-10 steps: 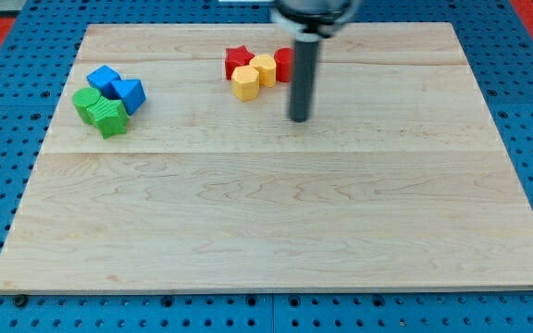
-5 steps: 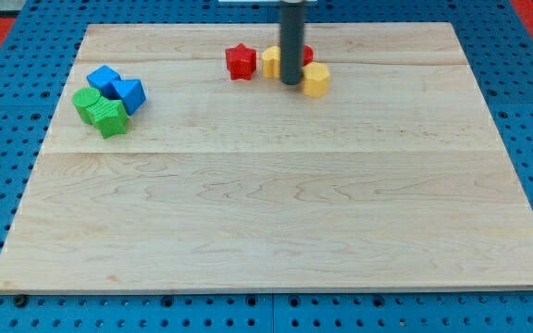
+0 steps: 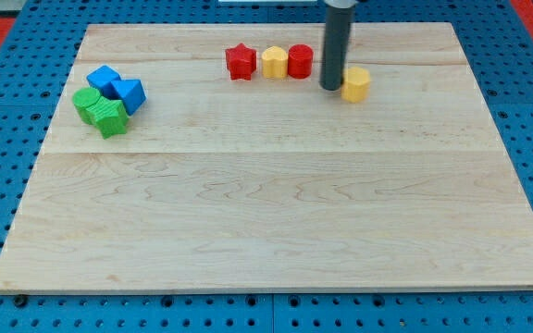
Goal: Place the yellow hexagon at the bottom center of the board
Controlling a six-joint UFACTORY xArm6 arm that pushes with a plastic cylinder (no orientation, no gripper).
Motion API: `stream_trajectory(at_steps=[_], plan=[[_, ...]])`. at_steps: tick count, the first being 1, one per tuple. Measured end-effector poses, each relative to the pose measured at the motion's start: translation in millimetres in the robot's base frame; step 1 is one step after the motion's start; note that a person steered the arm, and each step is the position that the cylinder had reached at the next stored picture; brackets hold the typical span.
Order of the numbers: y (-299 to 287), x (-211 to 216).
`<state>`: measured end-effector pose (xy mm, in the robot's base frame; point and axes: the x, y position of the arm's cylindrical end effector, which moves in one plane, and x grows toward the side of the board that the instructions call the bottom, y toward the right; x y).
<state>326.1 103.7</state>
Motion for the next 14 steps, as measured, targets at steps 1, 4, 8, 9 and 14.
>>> stream_trajectory(at_steps=[1,4,8,9,14], plan=[[-1,-2],[47,-2],[68,-11],[111,-9],[110,98]])
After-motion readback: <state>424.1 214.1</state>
